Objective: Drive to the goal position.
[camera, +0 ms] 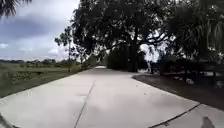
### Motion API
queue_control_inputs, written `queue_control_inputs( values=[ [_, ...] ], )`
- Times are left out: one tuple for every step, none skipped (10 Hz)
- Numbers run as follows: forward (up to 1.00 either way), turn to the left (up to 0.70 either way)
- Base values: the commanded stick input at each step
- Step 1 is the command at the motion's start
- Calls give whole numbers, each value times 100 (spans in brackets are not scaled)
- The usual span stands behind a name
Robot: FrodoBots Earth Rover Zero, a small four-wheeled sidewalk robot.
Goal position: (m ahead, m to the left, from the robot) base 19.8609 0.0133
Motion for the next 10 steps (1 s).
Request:
queue_control_inputs(
  values=[
    [70,0],
    [70,0],
    [70,0],
    [70,0],
    [70,0],
    [70,0],
    [70,0],
    [70,0],
    [70,0],
    [70,0]
  ],
)
